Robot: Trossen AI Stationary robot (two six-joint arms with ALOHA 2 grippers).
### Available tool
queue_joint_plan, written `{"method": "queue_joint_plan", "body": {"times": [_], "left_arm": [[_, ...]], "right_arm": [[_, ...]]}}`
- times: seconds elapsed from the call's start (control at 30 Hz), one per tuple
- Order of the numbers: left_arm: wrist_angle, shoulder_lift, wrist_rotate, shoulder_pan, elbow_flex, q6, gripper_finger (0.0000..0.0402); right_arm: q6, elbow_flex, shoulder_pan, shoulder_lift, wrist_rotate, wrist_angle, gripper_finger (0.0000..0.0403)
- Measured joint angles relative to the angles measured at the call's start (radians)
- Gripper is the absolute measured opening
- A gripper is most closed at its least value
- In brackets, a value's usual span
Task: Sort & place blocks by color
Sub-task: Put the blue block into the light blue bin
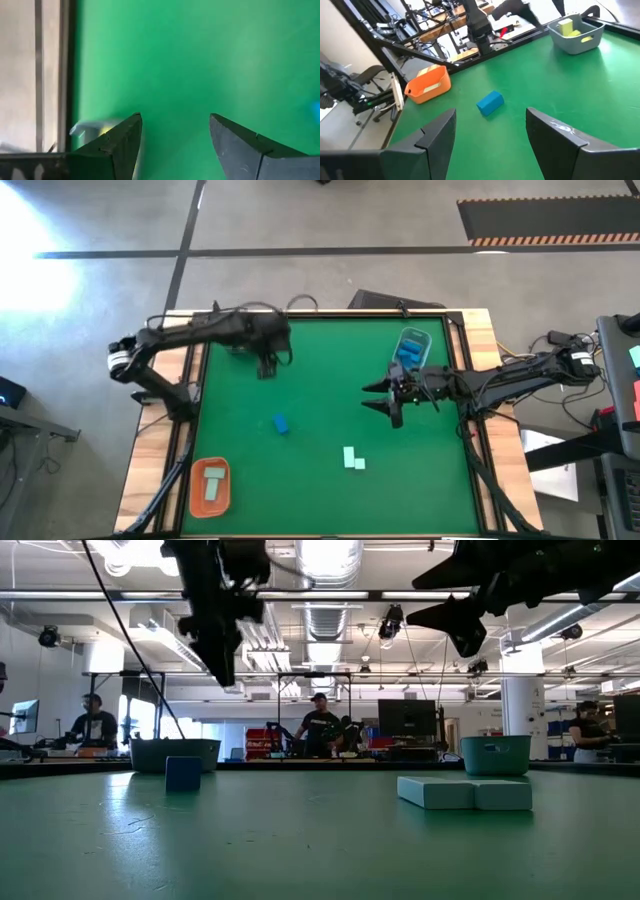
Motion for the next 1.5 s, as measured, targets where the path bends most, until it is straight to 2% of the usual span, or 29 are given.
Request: {"method": "queue_joint_plan", "body": {"times": [0.2, 0.33, 0.57, 0.9, 1.07, 1.5], "left_arm": [[0.049, -0.021, 0.001, -0.264, -0.019, -0.145, 0.0215], [0.068, 0.002, 0.001, -0.409, -0.023, -0.169, 0.0215], [0.062, 0.088, 0.002, -0.563, -0.025, -0.16, 0.0215], [0.048, 0.228, 0.006, -0.6, -0.027, -0.047, 0.0215], [0.045, 0.275, 0.052, -0.6, -0.028, 0.009, 0.0215], [0.082, 0.296, 0.047, -0.594, -0.103, 0.053, 0.0215]], "right_arm": [[0.001, 0.0, 0.027, 0.0, 0.0, -0.002, 0.0224], [0.0, 0.0, 0.033, 0.0, 0.0, -0.024, 0.0224], [-0.011, 0.0, 0.032, 0.0, 0.0, -0.042, 0.0224], [-0.019, 0.0, 0.032, 0.0, 0.0, -0.045, 0.0224], [-0.018, 0.0, 0.032, 0.0, 0.0, -0.045, 0.0224], [-0.017, 0.0, 0.032, 0.0, 0.001, -0.048, 0.0224]]}}
